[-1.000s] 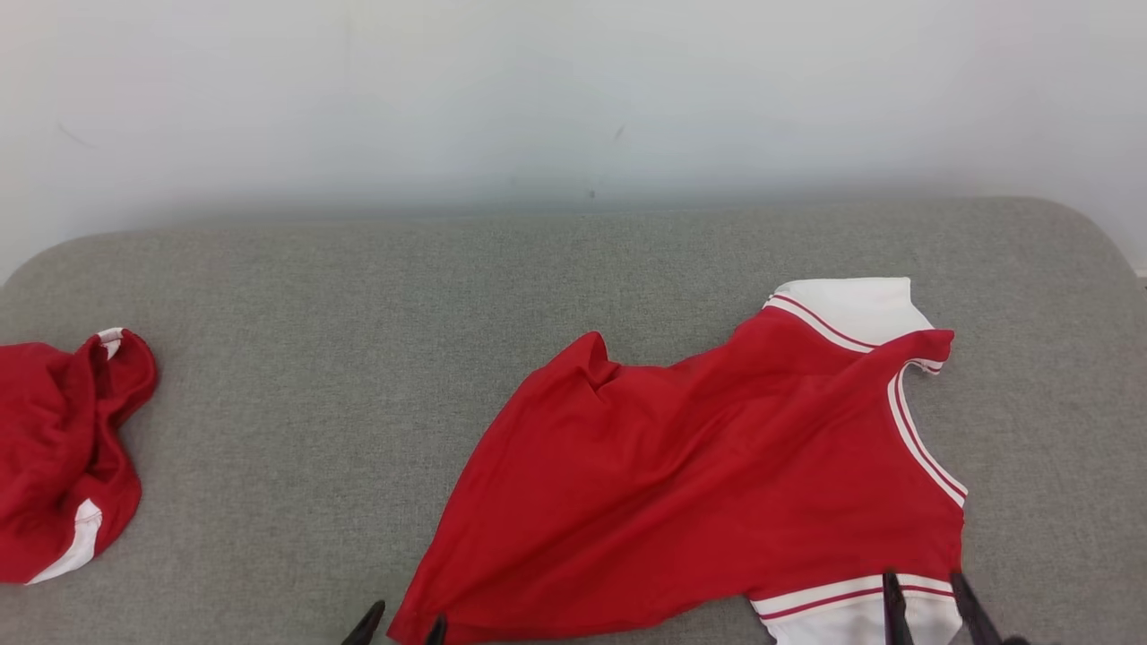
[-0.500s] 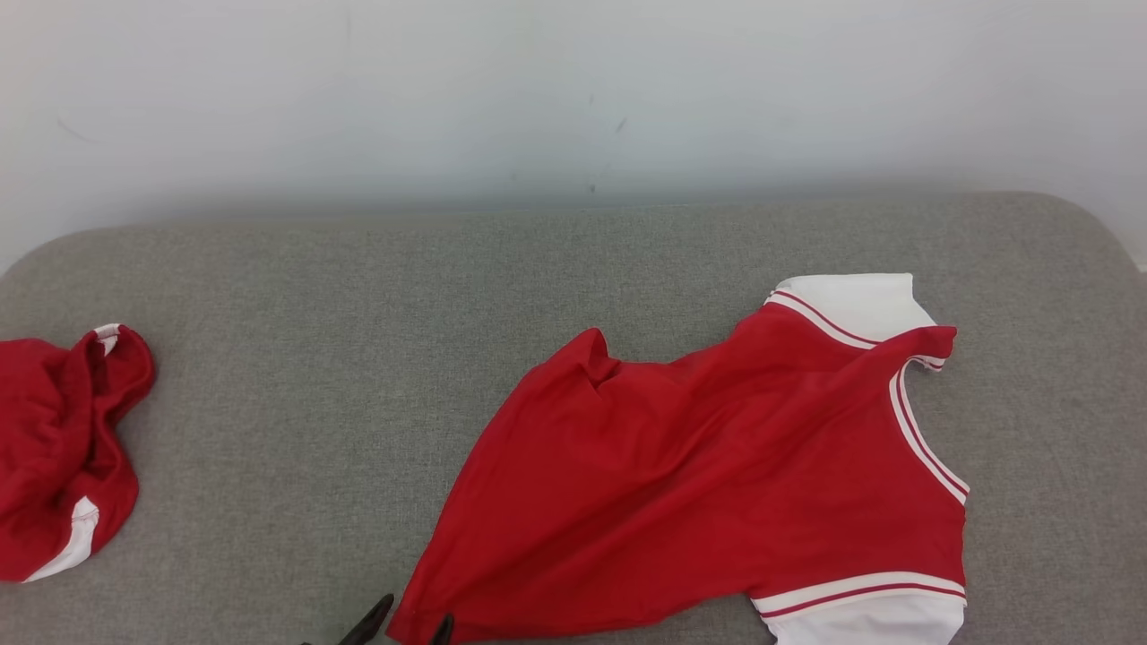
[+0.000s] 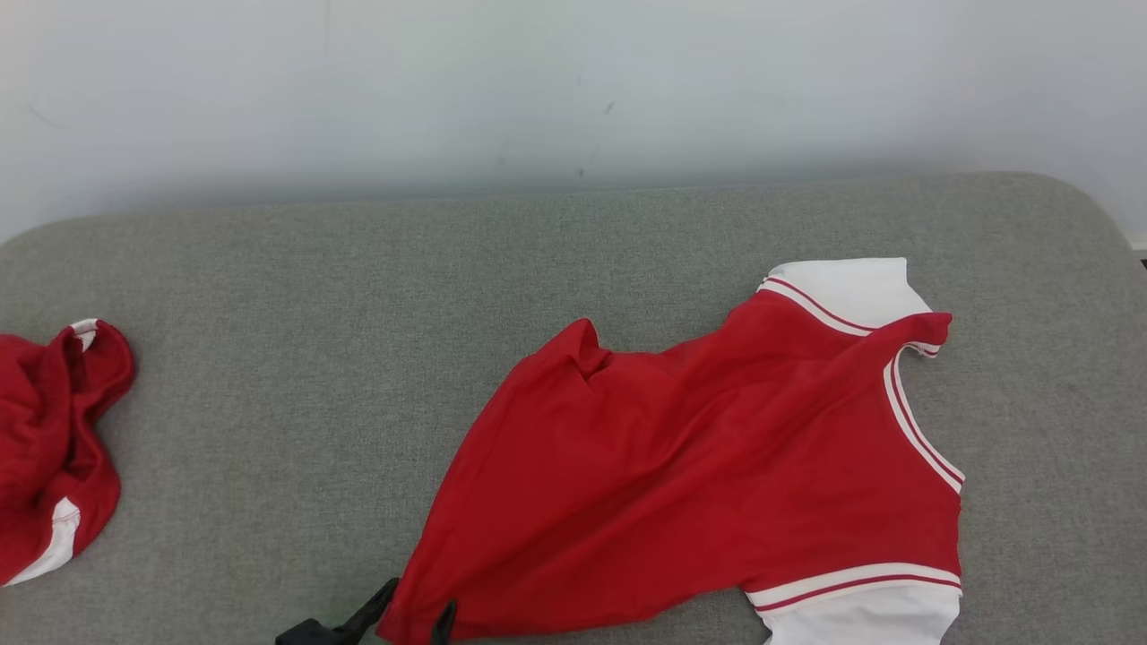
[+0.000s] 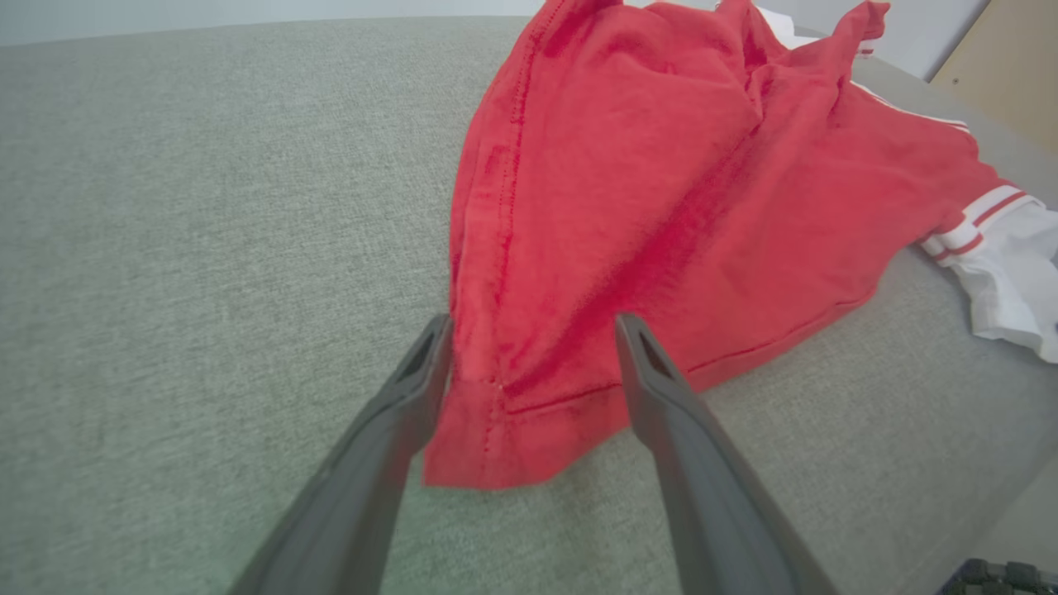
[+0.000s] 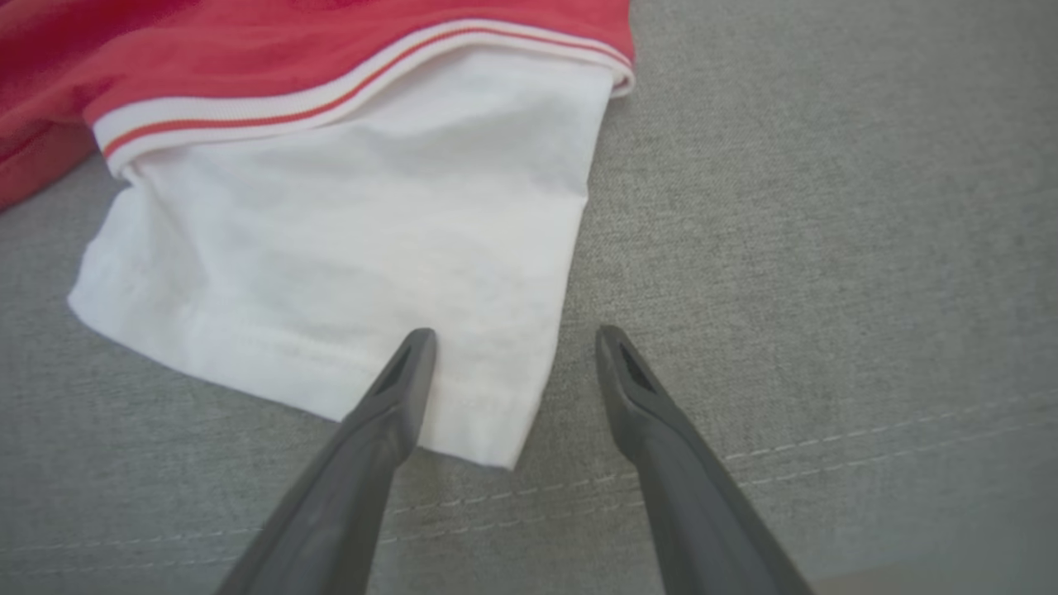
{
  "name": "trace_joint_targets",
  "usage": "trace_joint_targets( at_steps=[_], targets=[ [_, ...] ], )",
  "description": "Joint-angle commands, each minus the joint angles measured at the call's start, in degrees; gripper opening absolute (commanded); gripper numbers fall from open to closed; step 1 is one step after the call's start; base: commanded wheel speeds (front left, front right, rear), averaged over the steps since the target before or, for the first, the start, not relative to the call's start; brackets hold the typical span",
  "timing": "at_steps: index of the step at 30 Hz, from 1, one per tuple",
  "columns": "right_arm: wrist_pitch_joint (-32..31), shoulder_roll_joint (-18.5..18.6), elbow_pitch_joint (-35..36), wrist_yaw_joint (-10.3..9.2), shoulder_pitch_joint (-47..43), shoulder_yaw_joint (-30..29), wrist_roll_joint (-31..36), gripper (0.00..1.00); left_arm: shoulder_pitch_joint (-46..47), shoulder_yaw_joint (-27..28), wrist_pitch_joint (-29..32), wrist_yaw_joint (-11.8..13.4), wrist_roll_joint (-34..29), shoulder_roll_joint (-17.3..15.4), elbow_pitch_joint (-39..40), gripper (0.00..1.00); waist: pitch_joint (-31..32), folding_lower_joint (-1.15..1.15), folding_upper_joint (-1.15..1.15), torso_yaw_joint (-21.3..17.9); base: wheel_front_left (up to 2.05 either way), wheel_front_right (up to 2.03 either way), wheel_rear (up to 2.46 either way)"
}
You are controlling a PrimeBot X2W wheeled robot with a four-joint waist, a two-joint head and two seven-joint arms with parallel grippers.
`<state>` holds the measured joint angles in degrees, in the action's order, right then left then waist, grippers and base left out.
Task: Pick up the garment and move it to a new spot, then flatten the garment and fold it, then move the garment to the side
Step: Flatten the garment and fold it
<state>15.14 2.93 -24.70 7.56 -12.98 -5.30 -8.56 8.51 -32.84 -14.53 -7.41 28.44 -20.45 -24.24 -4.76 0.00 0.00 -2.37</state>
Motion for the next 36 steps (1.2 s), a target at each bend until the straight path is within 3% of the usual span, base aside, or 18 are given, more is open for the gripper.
trace_joint_targets(
  at_steps=[1, 10, 11, 12, 13, 14, 22, 30, 36],
  targets=[
    [0.0, -0.1, -0.7, -0.14, 0.3, 0.0, -0.3, 1.0, 0.3, 0.4, -0.1, 0.2, 0.9, -0.2, -0.6, 1.0, 0.0, 0.0, 0.0, 0.0, 0.0, 0.0, 0.0],
    [-0.3, -0.1, -5.8, -0.15, 2.2, 1.9, -1.1, 1.0, 0.8, -0.1, -0.1, 0.1, 2.6, 0.6, -2.4, 0.97, 0.0, 0.0, 0.0, 0.1, 0.0, 0.0, 0.0],
    [-0.5, -0.1, -6.8, -0.14, 2.5, 2.3, -1.3, 1.0, 1.0, -0.3, 0.3, 0.1, 3.2, 0.8, -2.8, 0.57, 0.1, 0.0, 0.0, 0.1, 0.0, 0.0, 0.0],
    [-1.1, -0.2, -7.8, -0.15, 3.0, 2.9, -1.6, 0.52, 1.1, -0.5, 0.4, 0.0, 3.4, 0.9, -3.0, 0.18, 0.1, 0.0, 0.0, 0.1, 0.0, 0.0, 0.0],
    [-1.6, -0.2, -8.7, -0.15, 3.4, 3.3, -1.8, 0.05, 1.2, -0.6, 0.6, 0.0, 3.9, 1.0, -3.4, 0.0, 0.2, 0.0, 0.0, 0.0, 0.0, 0.0, 0.0],
    [-1.8, -0.2, -9.4, -0.14, 3.9, 3.8, -2.0, 0.0, 1.2, -0.9, 1.0, 0.0, 4.2, 1.0, -3.9, 0.0, 0.3, 0.0, 0.0, -0.1, 0.0, 0.0, 0.0],
    [-1.3, -0.2, -8.0, -0.14, 5.3, 5.3, -5.0, 0.0, 0.0, -0.1, 0.0, 0.0, 6.9, 0.7, -2.9, 0.0, 1.1, 0.0, 0.0, -0.4, 0.0, 0.0, 0.0],
    [-3.6, 3.8, 5.7, -0.07, 5.9, 6.7, -9.4, 0.0, 0.8, 1.9, -0.1, 0.5, 7.2, -1.7, 6.0, 0.0, 1.3, 0.0, 0.0, -1.0, 0.0, 0.0, 0.0],
    [-9.7, 6.7, 17.5, -0.07, 10.5, 6.3, -13.5, 0.0, 6.5, 3.0, 4.8, 1.1, 6.5, -5.1, 15.3, 0.0, 0.3, 0.0, 0.0, -1.1, 0.0, 0.0, 0.0]
  ],
)
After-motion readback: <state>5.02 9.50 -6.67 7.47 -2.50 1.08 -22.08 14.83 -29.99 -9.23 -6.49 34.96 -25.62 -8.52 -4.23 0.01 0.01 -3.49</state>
